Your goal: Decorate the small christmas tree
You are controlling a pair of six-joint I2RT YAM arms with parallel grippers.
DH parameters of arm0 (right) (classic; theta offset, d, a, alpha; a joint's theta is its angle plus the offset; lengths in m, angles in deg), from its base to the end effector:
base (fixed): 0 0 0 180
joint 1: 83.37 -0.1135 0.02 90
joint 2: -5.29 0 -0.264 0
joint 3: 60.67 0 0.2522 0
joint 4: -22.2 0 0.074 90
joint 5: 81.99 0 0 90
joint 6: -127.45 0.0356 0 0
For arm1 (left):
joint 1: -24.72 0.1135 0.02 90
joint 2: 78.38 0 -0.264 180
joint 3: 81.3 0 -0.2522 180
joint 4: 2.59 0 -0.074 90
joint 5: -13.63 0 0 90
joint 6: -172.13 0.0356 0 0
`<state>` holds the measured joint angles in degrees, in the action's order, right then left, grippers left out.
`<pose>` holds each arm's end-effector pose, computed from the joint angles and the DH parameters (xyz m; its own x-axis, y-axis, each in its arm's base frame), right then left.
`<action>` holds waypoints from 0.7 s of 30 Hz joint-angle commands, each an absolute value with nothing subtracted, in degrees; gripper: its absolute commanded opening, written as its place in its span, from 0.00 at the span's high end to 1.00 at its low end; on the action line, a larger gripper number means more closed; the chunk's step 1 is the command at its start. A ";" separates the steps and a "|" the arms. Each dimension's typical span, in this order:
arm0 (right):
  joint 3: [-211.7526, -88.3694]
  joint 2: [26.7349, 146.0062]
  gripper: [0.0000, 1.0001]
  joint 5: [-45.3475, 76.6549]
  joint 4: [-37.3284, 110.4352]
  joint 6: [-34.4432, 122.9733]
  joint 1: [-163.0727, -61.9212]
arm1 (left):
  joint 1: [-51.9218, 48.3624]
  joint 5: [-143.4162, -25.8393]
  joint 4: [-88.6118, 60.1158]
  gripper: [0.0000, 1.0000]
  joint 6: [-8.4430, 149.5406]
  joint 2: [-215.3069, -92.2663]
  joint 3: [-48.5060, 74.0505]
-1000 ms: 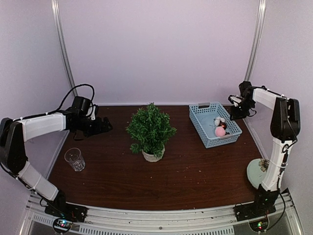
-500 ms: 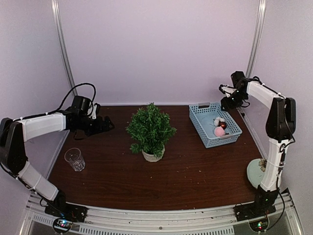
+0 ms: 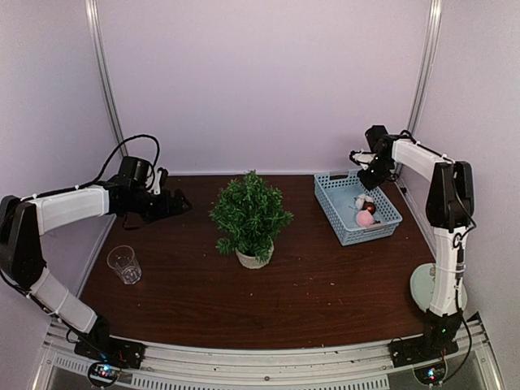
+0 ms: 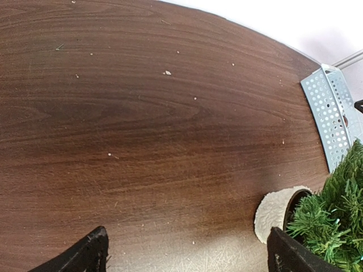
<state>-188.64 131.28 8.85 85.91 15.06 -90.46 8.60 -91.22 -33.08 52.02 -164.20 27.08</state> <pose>0.4754 0.0597 0.2393 -0.7585 -0.4781 -0.4428 -0.4534 0.8752 -0.1685 0.3071 -0.0983 0.2387 -0.8069 -0.2715 -0.5246 0.0446 0.8575 -0.5126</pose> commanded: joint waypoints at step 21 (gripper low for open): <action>-191.99 125.30 0.32 5.71 83.65 10.61 -91.88 | 9.08 -91.97 -32.69 0.02 52.59 -159.67 25.56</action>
<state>-189.86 121.40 7.59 82.41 13.46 -91.38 8.60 -91.55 -33.19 52.22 -161.19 27.05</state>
